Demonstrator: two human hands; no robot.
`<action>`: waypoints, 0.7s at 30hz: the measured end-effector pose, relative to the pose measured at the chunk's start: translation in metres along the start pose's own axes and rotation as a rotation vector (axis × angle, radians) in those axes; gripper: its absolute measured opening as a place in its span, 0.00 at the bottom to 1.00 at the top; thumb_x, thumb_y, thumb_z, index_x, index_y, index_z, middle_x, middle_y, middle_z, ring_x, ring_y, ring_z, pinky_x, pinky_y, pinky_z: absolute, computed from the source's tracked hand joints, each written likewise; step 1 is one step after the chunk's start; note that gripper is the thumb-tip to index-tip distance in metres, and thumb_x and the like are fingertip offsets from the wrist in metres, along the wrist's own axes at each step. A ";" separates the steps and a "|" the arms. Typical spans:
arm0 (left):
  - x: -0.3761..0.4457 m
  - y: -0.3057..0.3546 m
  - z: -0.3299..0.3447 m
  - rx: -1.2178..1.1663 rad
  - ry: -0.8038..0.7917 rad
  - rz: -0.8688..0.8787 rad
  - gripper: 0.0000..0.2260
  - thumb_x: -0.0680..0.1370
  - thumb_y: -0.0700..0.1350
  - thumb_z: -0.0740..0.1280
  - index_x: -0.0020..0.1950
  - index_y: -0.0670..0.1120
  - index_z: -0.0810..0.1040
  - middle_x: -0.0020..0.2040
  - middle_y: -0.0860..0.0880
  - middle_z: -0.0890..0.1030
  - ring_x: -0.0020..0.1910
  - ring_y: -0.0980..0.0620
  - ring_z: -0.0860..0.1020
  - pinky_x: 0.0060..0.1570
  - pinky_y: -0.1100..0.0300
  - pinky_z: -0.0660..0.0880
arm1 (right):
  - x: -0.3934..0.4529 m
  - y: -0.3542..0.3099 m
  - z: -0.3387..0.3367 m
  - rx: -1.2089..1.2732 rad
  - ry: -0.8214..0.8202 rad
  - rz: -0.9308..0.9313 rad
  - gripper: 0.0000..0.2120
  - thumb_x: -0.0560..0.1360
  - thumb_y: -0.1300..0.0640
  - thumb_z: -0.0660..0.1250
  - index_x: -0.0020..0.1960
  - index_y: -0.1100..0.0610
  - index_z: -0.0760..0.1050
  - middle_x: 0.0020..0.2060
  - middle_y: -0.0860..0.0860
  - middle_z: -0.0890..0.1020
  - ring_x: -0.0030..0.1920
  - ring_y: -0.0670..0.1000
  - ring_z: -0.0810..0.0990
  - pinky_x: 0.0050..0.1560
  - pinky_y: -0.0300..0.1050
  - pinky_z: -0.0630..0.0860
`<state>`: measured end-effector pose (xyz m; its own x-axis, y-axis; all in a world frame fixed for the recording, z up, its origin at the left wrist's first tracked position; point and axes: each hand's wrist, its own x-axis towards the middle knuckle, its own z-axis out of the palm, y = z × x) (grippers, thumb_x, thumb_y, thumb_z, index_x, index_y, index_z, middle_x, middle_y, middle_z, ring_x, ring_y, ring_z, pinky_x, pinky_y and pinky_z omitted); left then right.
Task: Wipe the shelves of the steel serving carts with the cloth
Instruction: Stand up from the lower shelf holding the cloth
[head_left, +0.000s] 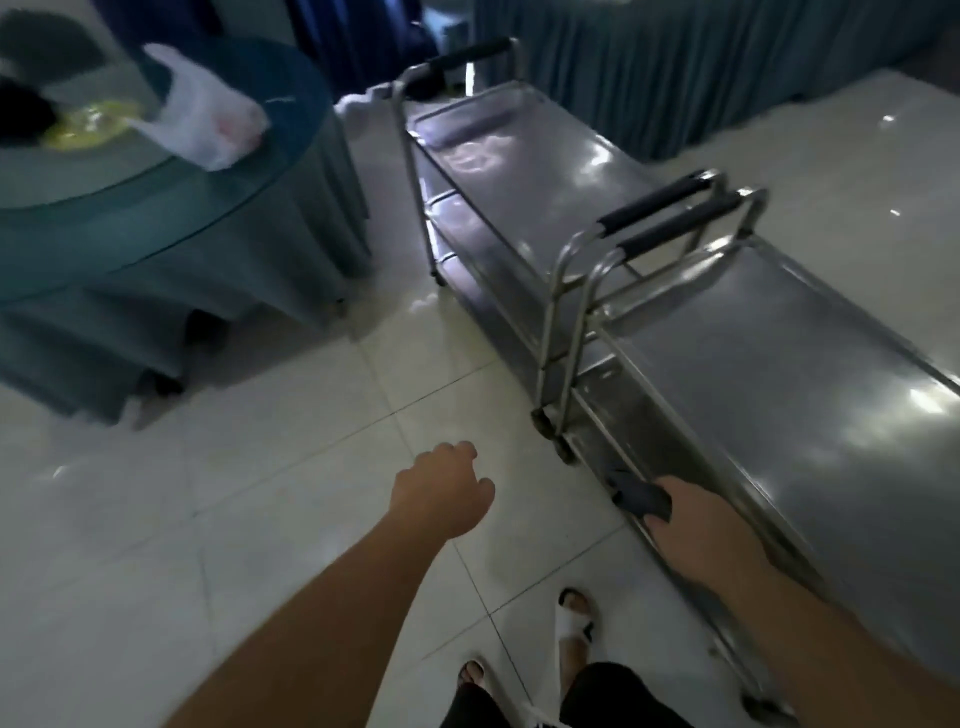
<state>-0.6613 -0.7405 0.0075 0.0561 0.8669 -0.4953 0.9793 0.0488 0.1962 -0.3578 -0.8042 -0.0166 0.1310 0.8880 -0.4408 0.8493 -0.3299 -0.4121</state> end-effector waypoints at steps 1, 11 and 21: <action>0.014 0.007 -0.005 0.024 -0.008 0.030 0.25 0.82 0.59 0.61 0.78 0.53 0.68 0.71 0.49 0.75 0.67 0.45 0.75 0.62 0.47 0.73 | 0.003 0.006 0.000 0.014 -0.004 0.032 0.05 0.80 0.53 0.66 0.54 0.53 0.76 0.41 0.50 0.80 0.40 0.50 0.79 0.39 0.46 0.75; 0.118 0.075 -0.038 0.214 -0.085 0.205 0.25 0.82 0.58 0.60 0.79 0.53 0.68 0.71 0.49 0.75 0.66 0.45 0.75 0.63 0.46 0.74 | 0.083 0.014 -0.012 0.165 0.045 0.190 0.07 0.80 0.55 0.68 0.57 0.54 0.76 0.43 0.50 0.80 0.42 0.50 0.79 0.42 0.46 0.76; 0.239 0.085 -0.046 0.304 -0.230 0.392 0.25 0.82 0.58 0.59 0.78 0.53 0.68 0.70 0.49 0.75 0.67 0.45 0.75 0.60 0.47 0.73 | 0.161 -0.018 0.002 0.260 0.043 0.314 0.08 0.81 0.50 0.66 0.56 0.53 0.75 0.42 0.49 0.80 0.40 0.47 0.79 0.36 0.41 0.72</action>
<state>-0.5733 -0.5061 -0.0552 0.4355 0.6586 -0.6137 0.8868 -0.4312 0.1666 -0.3532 -0.6557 -0.0816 0.3893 0.7422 -0.5455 0.6076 -0.6521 -0.4535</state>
